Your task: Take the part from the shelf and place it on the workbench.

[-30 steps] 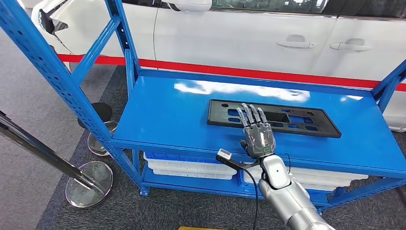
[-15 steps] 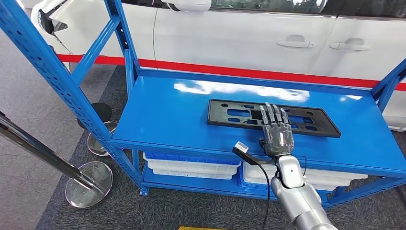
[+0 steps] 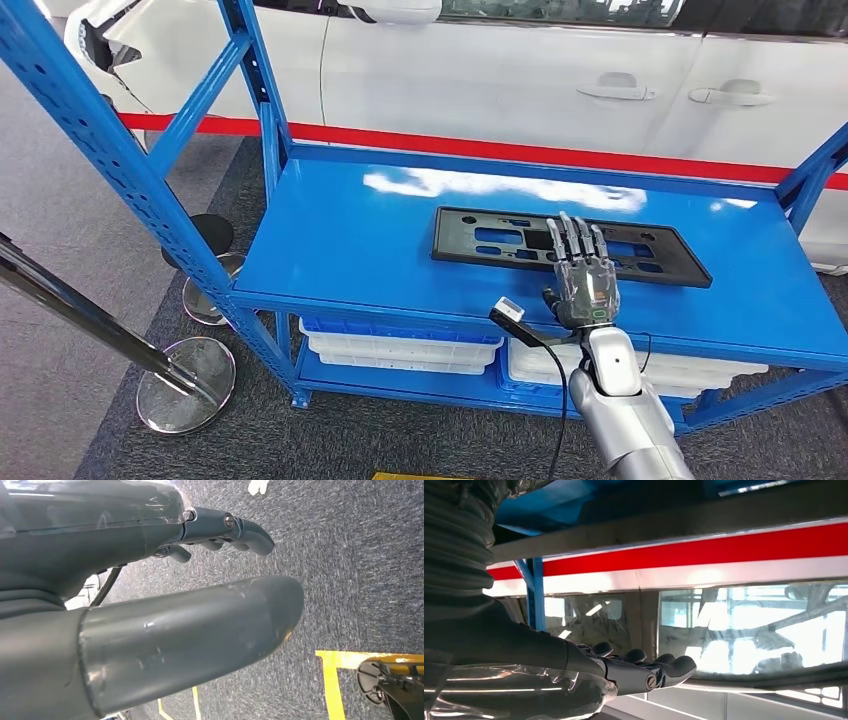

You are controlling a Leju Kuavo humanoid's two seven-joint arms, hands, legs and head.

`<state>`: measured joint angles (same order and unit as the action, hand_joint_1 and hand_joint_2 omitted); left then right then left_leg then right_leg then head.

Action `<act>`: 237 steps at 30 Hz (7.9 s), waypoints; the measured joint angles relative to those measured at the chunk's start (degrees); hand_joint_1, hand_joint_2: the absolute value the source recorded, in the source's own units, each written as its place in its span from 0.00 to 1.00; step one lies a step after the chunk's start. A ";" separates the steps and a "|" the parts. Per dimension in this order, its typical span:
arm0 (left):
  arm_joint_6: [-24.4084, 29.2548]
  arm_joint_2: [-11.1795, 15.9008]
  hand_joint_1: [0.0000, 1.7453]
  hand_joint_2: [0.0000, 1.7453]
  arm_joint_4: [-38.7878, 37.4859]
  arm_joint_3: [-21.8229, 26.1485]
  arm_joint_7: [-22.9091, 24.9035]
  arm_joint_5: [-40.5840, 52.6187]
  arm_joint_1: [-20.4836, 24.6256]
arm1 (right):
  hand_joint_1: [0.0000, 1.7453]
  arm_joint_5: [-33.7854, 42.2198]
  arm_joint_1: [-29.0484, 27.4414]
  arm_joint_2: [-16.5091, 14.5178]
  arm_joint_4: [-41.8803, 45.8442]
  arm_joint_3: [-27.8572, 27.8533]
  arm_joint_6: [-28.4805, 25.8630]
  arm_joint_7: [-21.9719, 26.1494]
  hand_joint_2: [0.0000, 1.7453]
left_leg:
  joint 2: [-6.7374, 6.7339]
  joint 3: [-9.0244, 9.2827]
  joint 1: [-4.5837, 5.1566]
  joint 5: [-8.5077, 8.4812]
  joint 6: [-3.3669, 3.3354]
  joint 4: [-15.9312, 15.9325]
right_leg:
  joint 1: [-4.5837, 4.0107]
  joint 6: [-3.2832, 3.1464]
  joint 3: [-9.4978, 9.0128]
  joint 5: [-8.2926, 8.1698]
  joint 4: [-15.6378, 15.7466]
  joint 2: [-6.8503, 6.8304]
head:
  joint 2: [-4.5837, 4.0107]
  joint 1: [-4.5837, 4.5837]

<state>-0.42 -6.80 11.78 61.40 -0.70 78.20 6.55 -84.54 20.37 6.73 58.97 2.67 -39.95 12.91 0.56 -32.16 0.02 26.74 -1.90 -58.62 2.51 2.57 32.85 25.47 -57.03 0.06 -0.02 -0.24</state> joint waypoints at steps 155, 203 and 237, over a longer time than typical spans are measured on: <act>-1.03 -0.20 0.00 0.00 -0.02 -0.07 0.11 3.15 2.09 | 0.00 -4.67 11.68 -0.04 -15.39 12.03 -0.15 -16.40 1.00 | -0.01 0.00 0.00 -0.05 0.00 -0.01 | 0.00 0.00 0.02 -0.01 -0.04 0.01 | 0.01 0.00; -0.83 -0.20 0.00 0.00 -0.02 -0.07 -1.51 1.95 1.84 | 1.00 -4.20 9.42 0.78 -12.79 6.59 -0.22 -11.02 1.00 | 0.01 0.00 0.00 -0.05 0.00 -0.02 | 0.00 0.00 0.02 -0.01 -0.03 0.00 | 0.01 0.00; 0.15 -0.17 0.00 0.00 -0.02 0.02 -1.38 0.18 0.95 | 1.00 10.36 -1.97 -13.03 10.12 -7.13 -0.17 25.91 1.00 | -0.02 -0.10 -0.01 -0.05 0.00 -0.01 | 0.00 -0.01 0.10 0.00 -0.05 0.04 | -0.01 0.00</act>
